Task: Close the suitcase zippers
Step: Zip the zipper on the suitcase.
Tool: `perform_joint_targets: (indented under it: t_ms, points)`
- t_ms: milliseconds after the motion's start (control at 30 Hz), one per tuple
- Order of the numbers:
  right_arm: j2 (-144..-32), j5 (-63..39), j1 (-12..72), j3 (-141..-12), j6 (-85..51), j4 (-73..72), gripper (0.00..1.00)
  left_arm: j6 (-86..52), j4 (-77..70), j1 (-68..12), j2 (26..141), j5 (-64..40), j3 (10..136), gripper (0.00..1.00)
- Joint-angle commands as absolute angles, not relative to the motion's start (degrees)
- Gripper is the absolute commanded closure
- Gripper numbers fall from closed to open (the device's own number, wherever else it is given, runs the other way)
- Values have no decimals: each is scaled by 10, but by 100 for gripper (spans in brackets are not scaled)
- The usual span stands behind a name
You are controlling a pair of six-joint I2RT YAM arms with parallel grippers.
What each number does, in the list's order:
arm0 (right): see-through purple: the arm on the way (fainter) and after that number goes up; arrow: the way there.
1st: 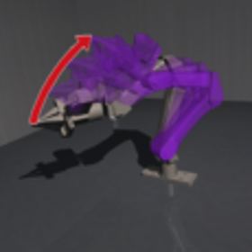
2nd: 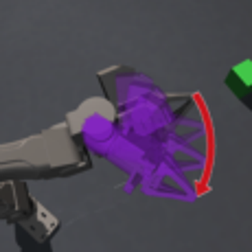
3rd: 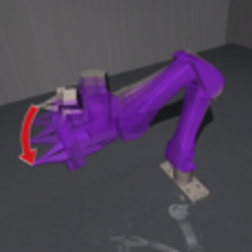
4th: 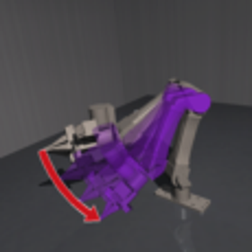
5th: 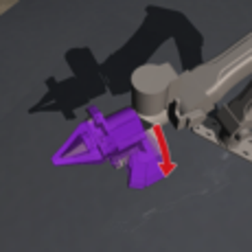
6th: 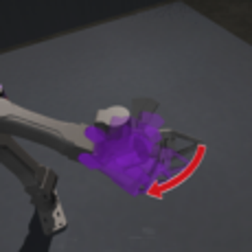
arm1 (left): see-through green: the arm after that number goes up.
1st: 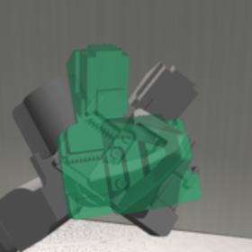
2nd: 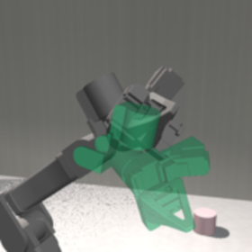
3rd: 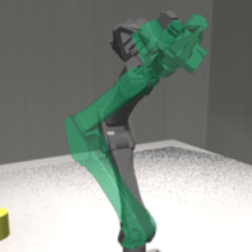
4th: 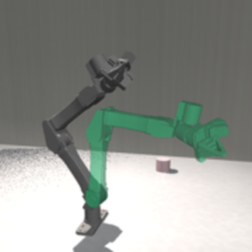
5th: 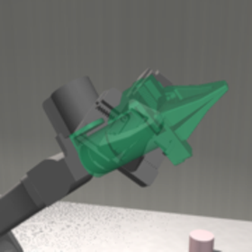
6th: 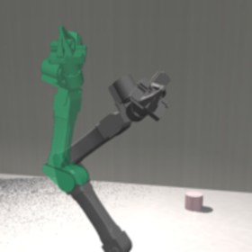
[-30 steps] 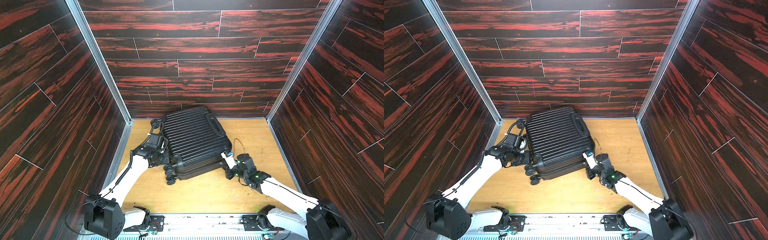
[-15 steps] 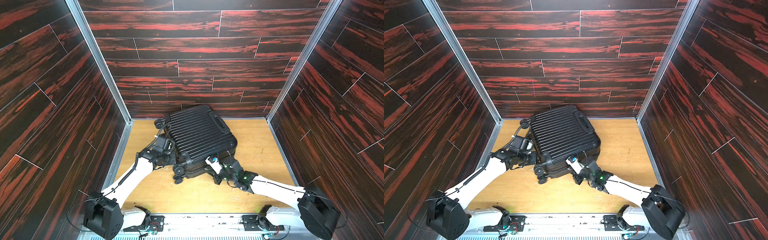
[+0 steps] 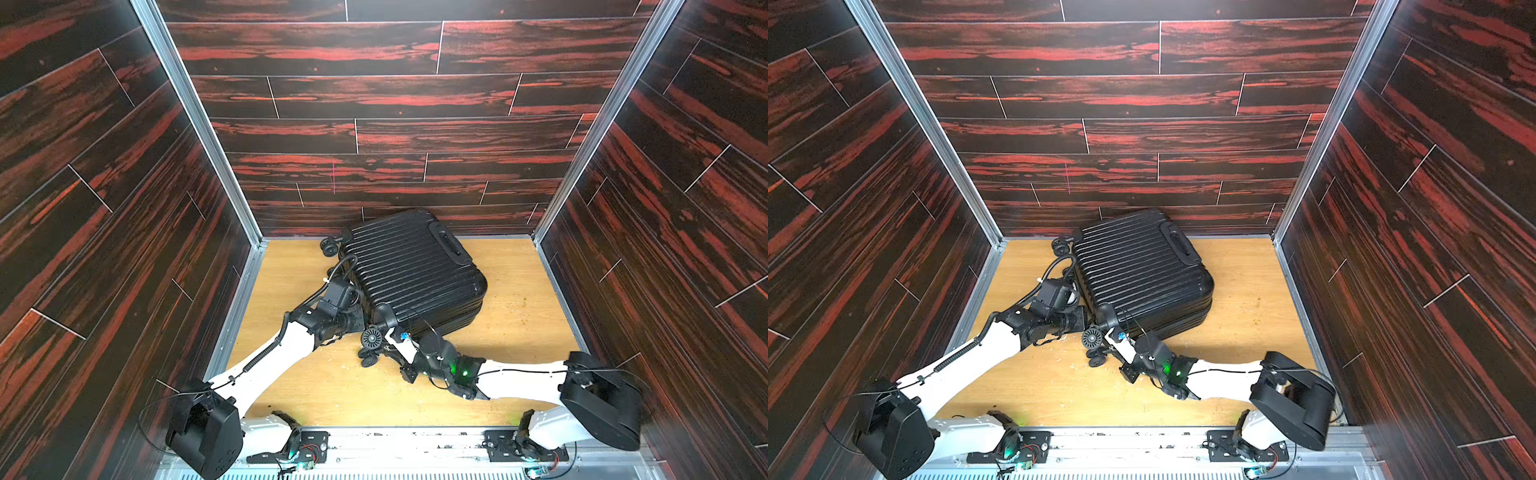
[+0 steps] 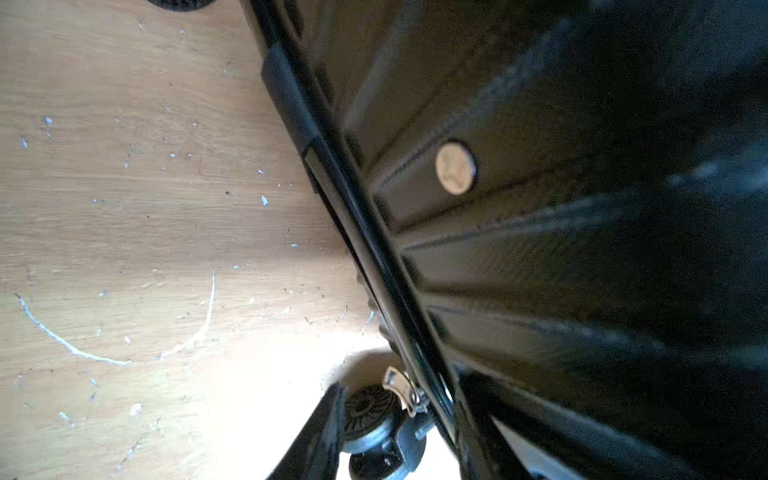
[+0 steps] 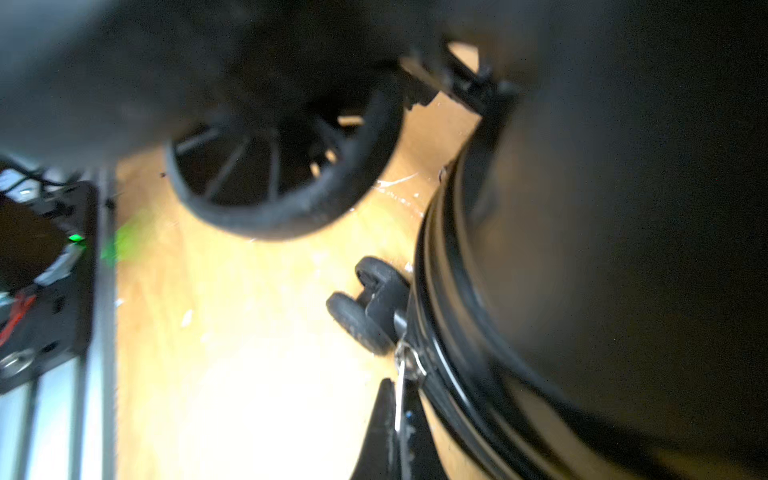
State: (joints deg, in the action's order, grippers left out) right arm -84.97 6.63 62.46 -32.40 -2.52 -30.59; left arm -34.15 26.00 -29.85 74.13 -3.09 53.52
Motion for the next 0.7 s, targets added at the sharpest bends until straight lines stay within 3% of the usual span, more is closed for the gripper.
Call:
perform_joint_targets:
  t_ms: [0,667]
  points:
    - [-873,38,654,-349,-36,-407,100,-351,195,-332,747,-75,526,55]
    - [-956,46,674,-386,-46,-507,100,-358,166,-342,752,-84,507,55]
